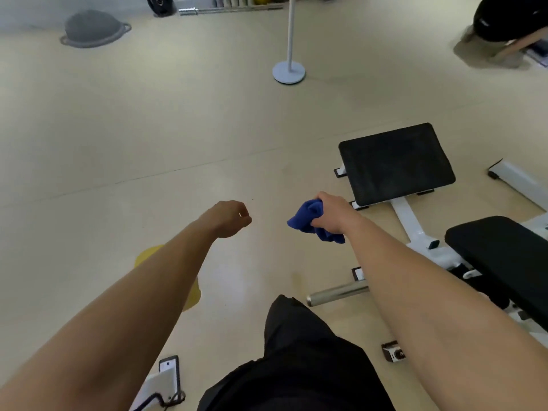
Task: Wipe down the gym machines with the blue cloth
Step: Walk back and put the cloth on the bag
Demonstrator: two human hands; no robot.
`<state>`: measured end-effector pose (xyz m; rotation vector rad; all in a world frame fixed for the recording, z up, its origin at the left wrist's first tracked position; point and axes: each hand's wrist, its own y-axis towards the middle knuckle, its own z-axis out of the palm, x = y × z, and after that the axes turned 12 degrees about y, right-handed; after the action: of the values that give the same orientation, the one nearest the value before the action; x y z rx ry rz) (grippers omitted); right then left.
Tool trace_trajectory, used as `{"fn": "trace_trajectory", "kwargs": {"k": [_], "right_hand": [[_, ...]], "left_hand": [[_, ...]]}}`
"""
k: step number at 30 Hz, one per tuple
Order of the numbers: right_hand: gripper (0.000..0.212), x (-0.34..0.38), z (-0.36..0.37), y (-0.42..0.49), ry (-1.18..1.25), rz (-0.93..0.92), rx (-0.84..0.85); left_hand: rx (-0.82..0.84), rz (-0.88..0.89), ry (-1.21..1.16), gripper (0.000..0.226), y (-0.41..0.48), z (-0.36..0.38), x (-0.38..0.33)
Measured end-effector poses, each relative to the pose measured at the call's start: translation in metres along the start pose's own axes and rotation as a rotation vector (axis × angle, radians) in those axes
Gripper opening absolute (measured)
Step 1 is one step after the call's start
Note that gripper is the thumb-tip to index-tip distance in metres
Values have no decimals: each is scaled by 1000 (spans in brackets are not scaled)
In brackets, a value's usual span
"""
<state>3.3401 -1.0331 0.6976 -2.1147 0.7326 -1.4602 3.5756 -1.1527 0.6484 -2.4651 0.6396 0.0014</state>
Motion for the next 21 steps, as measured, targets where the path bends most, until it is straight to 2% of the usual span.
{"fn": "trace_trajectory", "kwargs": {"k": [3, 5, 12, 21], "right_hand": [[41, 27, -1, 44, -44, -12, 2], [32, 42, -6, 75, -95, -22, -20], [30, 92, -51, 184, -106, -33, -62], [32, 151, -184, 293, 36, 14, -203]], "left_hand": [[-15, -21, -28, 28, 21, -21, 23], [-22, -31, -34, 28, 40, -35, 38], [4, -21, 12, 28, 164, -104, 63], [-1, 124, 113, 28, 356, -225, 0]]}}
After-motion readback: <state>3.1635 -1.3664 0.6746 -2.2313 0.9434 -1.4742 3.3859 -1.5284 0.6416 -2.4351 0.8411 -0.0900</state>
